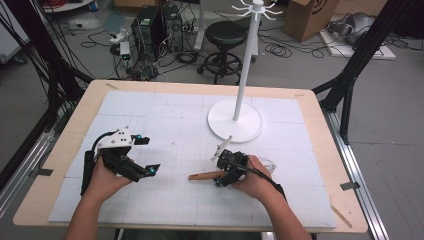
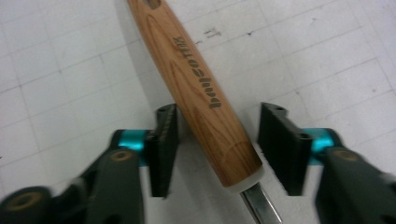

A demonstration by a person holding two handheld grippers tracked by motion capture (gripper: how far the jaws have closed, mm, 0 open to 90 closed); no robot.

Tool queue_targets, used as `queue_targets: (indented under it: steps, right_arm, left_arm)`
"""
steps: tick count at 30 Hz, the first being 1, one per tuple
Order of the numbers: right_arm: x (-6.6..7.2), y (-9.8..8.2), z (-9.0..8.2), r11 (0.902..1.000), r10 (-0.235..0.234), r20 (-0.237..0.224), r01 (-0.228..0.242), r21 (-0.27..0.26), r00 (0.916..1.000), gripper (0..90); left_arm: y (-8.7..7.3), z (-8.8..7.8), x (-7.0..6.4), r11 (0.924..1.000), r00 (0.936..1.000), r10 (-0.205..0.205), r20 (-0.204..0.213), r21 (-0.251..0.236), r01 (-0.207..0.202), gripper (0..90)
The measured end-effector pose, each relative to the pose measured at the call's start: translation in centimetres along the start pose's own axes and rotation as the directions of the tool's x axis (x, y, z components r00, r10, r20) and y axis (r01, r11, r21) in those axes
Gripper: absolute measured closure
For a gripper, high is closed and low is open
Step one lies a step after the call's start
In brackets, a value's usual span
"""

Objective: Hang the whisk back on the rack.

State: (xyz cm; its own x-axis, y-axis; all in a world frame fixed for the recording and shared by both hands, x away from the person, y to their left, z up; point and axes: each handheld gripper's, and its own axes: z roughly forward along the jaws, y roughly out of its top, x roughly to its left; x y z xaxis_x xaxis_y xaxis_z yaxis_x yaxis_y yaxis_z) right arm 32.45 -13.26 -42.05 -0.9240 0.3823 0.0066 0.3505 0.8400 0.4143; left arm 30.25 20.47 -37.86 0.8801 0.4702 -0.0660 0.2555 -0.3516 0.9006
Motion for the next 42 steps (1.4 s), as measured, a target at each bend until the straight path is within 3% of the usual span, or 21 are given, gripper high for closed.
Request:
queue_targets:
  steps: [10, 11, 17, 20, 21, 22, 23, 24, 26, 28, 30, 31, 33, 34, 35, 36, 37, 38, 41, 42]
  right_arm:
    - [0.5, 0.4, -0.1, 0.9984, -0.052, -0.012, 0.052, 0.023, 0.9986, 66.8]
    - [0.7, 0.5, -0.1, 0.9966, -0.075, -0.014, 0.075, 0.034, 0.9971, 69.6]
    - [0.6, 0.6, -0.2, 0.9961, -0.078, -0.025, 0.079, 0.038, 0.9966, 70.2]
    - [0.4, 0.5, -0.7, 0.9967, -0.08, -0.033, 0.081, 0.012, 0.9962, 70.3]
    - [0.2, 0.3, -1.7, 0.9952, -0.086, -0.034, 0.084, -0.05, 0.9957, 70.4]
    - [0.2, 0.3, -1.7, 0.9952, -0.086, -0.034, 0.084, -0.05, 0.9957, 70.4]
    - [0.0, 0.2, -2.7, 0.9902, -0.085, -0.034, 0.081, -0.114, 0.9958, 70.4]
    - [0.0, 0.2, -2.7, 0.9902, -0.085, -0.034, 0.081, -0.114, 0.9958, 70.4]
    - [-0.6, -0.1, -4.2, 0.9823, -0.061, -0.017, 0.057, -0.178, 0.998, 70.4]
    - [-0.7, -0.2, -4.6, 0.9807, -0.048, -0.013, 0.044, -0.191, 0.9988, 70.4]
    - [-1.3, -0.6, -5.7, 0.9697, -0.026, -0.005, 0.024, -0.243, 0.9997, 70.4]
    - [-1.7, -0.9, -6.7, 0.9566, 0.003, -0.006, -0.004, -0.291, 1.0, 70.4]
    - [-2.2, -1.3, -7.8, 0.9408, 0.027, 0.003, -0.024, -0.338, 0.9996, 70.4]
    - [-2.2, -1.3, -7.8, 0.9408, 0.027, 0.003, -0.024, -0.338, 0.9996, 70.4]
    - [-2.6, -1.7, -8.9, 0.9205, 0.05, 0.003, -0.045, -0.388, 0.9988, 70.5]
    - [-2.6, -1.7, -8.9, 0.9205, 0.05, 0.003, -0.045, -0.388, 0.9988, 70.5]
    - [-3.0, -2.1, -9.8, 0.904, 0.062, 0.009, -0.052, -0.424, 0.998, 70.5]
    - [-3.2, -2.2, -10.2, 0.8959, 0.074, 0.012, -0.061, -0.44, 0.9972, 70.5]
    - [-3.7, -2.6, -11.0, 0.8783, 0.094, 0.0, -0.083, -0.471, 0.9956, 70.5]
    - [-3.7, -2.6, -11.0, 0.8783, 0.094, 0.0, -0.083, -0.471, 0.9956, 70.5]
  left_arm:
    - [0.0, -0.1, 0.0, 1.0, 1.0, 0.0, 0.001, -0.006, 0.0, 1.6]
    - [0.0, -0.1, 0.1, 1.0, 1.0, -0.001, -0.001, -0.003, 0.001, 1.6]
    - [-0.1, -0.1, 0.2, 1.0, 1.0, -0.001, -0.005, -0.001, 0.001, 1.6]
    - [-0.1, -0.1, 0.2, 1.0, 1.0, 0.0, -0.008, 0.003, 0.0, 1.6]
    - [-0.1, -0.2, 0.2, 1.0, 1.0, 0.001, -0.007, 0.004, -0.001, 1.6]
    - [-0.1, -0.1, 0.2, 1.0, 1.0, 0.0, -0.005, 0.004, 0.0, 1.6]
    - [-0.1, -0.1, 0.2, 1.0, 1.0, -0.001, -0.005, 0.007, 0.001, 1.6]
    - [-0.1, -0.1, 0.2, 1.0, 1.0, -0.001, -0.005, 0.007, 0.001, 1.6]
    - [-0.1, -0.2, 0.3, 1.0, 1.0, -0.004, -0.008, 0.001, 0.004, 1.6]
    - [-0.1, -0.2, 0.3, 1.0, 1.0, -0.003, -0.007, -0.004, 0.003, 1.6]
    - [-0.1, -0.4, 0.3, 0.9999, 1.0, -0.006, -0.008, -0.009, 0.006, 1.7]
    - [-0.1, -0.4, 0.3, 1.0, 0.9999, -0.004, -0.01, -0.008, 0.004, 1.6]
    - [-0.1, -0.5, 0.4, 0.9999, 0.9999, -0.007, -0.012, -0.01, 0.007, 1.6]
    - [-0.1, -0.5, 0.4, 0.9999, 0.9999, -0.007, -0.012, -0.01, 0.007, 1.6]
    - [-0.1, -0.5, 0.4, 1.0, 0.9999, -0.005, -0.011, -0.007, 0.005, 1.6]
    - [-0.1, -0.5, 0.4, 1.0, 0.9999, -0.005, -0.011, -0.007, 0.005, 1.6]
    - [-0.1, -0.5, 0.4, 1.0, 0.9999, -0.006, -0.013, -0.006, 0.006, 1.6]
    - [-0.1, -0.5, 0.4, 1.0, 0.9999, -0.005, -0.012, -0.007, 0.005, 1.6]
    - [-0.1, -0.5, 0.4, 0.9999, 0.9999, -0.006, -0.012, -0.01, 0.006, 1.6]
    - [-0.1, -0.6, 0.4, 0.9999, 0.9999, -0.006, -0.011, -0.014, 0.006, 1.6]
